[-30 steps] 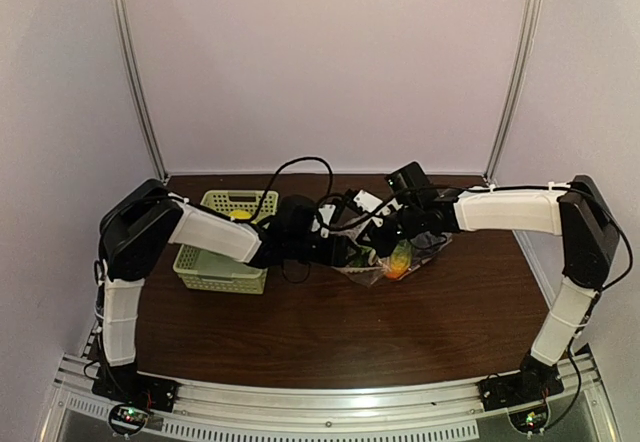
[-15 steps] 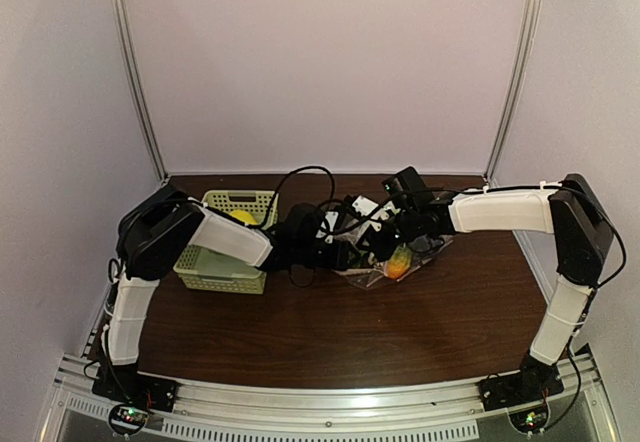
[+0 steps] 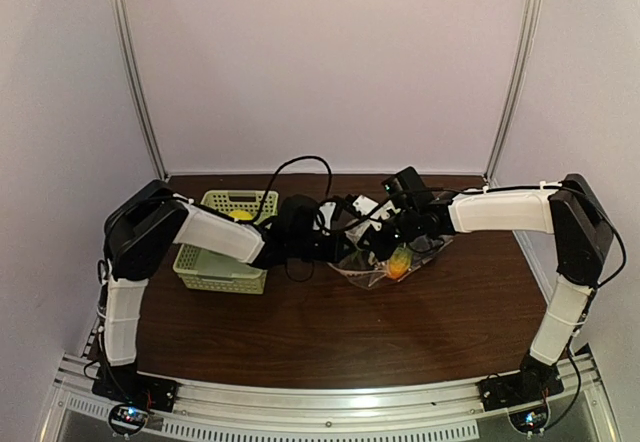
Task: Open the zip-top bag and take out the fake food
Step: Adjust the fake vegetable in the zipper food storage bag.
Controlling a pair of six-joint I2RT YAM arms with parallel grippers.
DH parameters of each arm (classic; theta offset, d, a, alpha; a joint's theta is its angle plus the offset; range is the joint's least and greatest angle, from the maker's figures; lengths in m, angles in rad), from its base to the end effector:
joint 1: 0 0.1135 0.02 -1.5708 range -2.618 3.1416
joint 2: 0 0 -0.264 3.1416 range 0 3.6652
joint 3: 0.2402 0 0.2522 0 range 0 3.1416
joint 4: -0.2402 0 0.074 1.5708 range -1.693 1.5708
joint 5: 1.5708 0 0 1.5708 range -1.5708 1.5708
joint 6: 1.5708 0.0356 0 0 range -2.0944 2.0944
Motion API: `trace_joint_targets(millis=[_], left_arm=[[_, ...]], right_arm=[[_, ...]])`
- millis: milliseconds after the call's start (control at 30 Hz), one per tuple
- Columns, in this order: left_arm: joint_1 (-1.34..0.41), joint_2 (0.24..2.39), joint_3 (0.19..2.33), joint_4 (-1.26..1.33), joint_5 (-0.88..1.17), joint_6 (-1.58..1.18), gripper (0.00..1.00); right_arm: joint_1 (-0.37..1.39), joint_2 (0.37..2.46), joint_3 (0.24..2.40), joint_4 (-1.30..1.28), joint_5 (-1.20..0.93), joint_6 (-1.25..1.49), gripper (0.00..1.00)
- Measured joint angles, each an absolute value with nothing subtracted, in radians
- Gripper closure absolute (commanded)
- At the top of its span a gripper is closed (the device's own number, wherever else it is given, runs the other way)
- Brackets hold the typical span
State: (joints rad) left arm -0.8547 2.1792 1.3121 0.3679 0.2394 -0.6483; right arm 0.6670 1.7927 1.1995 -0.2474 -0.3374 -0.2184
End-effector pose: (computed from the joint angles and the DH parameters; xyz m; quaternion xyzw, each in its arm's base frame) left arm 0.3025 -0.3605 0.1302 0.1486 0.8429 -0.4211 0.3003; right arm 0.2964 0.2484 0.2037 -0.4486 0.8064 0.2312 0.3083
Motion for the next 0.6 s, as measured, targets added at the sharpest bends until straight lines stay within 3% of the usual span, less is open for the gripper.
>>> trace_joint_targets(millis=[600], left_arm=[[-0.855, 1.893, 1.131, 0.128, 0.27, -0.619, 1.0]], right_arm=[[0.667, 1.793, 1.2, -0.237, -0.305, -0.21, 1.0]])
